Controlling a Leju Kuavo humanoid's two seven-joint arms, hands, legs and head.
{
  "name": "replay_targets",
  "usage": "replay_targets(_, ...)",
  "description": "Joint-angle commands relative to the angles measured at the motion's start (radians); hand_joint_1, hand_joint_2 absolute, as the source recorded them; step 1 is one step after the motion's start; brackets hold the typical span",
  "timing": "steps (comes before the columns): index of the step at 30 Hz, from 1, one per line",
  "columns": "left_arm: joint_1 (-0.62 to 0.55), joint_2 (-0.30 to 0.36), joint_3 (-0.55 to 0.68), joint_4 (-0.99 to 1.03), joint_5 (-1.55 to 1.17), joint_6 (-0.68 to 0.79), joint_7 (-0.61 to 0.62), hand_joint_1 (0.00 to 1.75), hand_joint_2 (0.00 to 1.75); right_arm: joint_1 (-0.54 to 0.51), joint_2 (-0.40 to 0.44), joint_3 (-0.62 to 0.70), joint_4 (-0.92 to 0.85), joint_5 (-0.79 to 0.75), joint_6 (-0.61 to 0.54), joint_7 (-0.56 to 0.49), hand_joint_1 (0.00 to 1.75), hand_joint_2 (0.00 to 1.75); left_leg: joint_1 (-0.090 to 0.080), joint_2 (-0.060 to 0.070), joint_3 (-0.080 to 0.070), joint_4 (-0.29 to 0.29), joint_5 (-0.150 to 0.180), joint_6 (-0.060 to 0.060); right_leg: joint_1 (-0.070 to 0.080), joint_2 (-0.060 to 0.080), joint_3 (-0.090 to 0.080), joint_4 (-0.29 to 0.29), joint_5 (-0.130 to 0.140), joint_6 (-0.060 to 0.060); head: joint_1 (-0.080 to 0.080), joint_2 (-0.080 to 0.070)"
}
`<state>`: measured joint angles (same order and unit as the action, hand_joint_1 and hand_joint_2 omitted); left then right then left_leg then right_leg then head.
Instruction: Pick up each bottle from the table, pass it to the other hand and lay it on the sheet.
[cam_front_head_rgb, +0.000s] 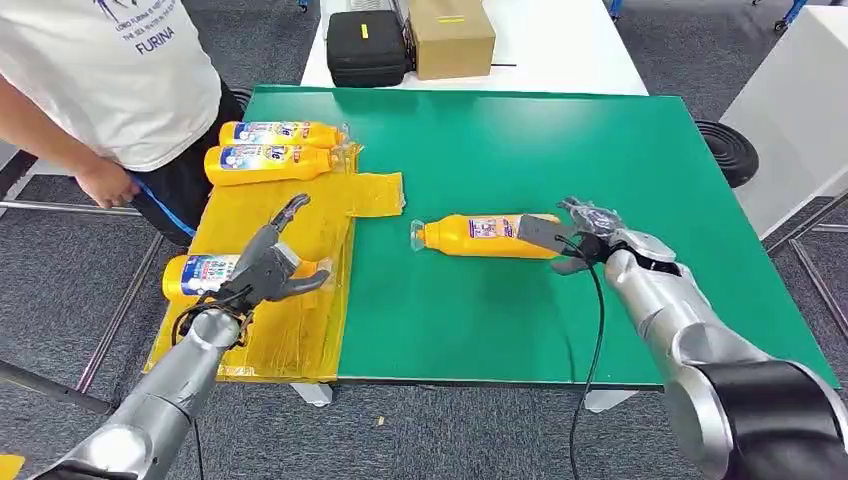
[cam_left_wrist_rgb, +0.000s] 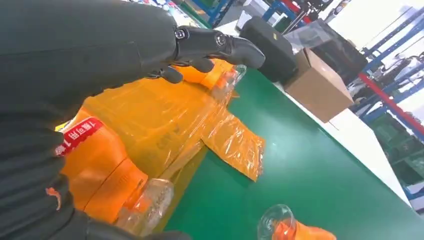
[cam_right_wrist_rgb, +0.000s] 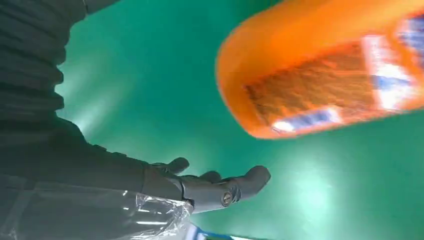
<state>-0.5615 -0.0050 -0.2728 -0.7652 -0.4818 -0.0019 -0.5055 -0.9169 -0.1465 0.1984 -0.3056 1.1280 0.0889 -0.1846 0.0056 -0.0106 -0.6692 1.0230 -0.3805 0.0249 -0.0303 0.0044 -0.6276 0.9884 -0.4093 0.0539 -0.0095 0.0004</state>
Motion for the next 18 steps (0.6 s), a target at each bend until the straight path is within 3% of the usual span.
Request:
replay_targets(1,-0.066,-0.028,-0.021,0.106,0.002,-0.012,0.004,0.0,1.75,0.028,-0.032,-0.049,0.074,-0.016,-0.003,0.015,0.0,1.75,0.001,-0.002,0.005,0.0,-0.002,-0.001,0.002,-0.003,0.007,-0.001,-0.002,-0.003,0.0,0.0)
replay_targets(18,-0.086,-0.031,-0.02,0.142,0.013,-0.011,0.009,0.0,1.75,0.069,-0.029,-0.079,0.07,-0.03,-0.02,0.001,0.0,1.75,0.001,-0.001,0.004,0.0,-0.002,-0.001,0.002,-0.002,0.005,-0.001,-0.002,-0.003,0.0,0.0)
